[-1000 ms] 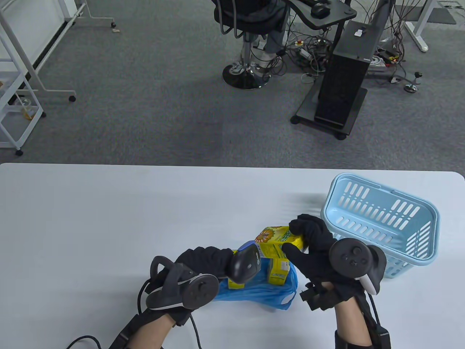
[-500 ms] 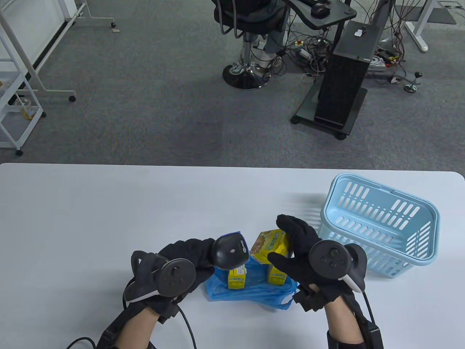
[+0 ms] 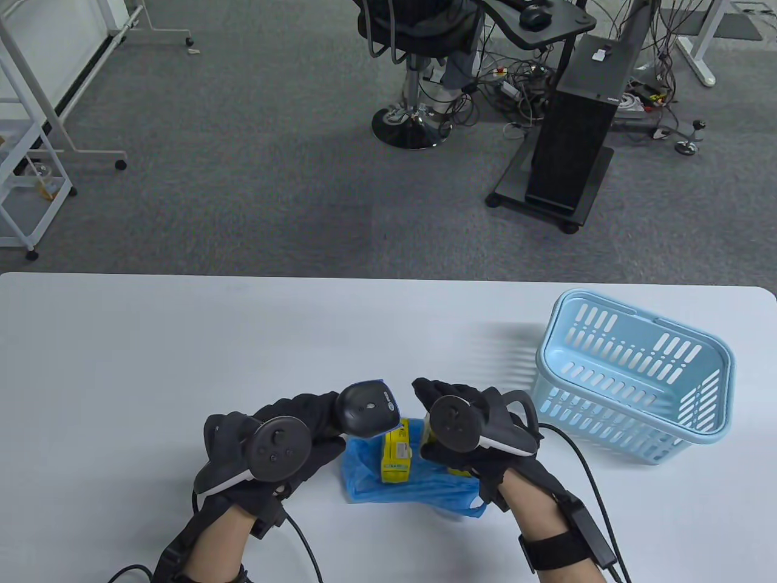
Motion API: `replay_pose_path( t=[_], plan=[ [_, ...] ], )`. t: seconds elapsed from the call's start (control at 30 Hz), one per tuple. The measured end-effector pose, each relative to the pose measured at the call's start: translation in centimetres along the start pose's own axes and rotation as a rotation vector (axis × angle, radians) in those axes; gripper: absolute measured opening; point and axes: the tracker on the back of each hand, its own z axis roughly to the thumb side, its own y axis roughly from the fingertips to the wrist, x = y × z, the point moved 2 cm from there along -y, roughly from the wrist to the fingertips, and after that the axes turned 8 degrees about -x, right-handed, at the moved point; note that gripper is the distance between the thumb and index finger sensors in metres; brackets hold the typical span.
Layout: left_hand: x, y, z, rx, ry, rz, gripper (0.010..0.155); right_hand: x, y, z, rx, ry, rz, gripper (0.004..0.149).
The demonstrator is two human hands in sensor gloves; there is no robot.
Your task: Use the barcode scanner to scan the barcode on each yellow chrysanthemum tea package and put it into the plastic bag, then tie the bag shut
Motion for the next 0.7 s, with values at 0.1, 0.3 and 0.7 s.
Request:
replay_pose_path(
  t=[0.1, 0.3, 0.7],
  plan=[
    [-0.3, -0.2, -0.2, 0.004, 0.009, -0.012, 0.062, 0.9, -0.1, 0.4, -0.014, 0.040, 0.015, 0.100],
    [-0.4, -0.2, -0.5, 0.011, 0.017, -0.020, 0.061, 2.0, -0.3, 1.0, -0.029, 0.063, 0.079, 0.101],
    [-0.9, -0.2, -1.1, 0.031, 0.028, -0.051, 0.062, 2.7, -1.2, 0.0, 0.030, 0.063, 0.151, 0.100]
  ],
)
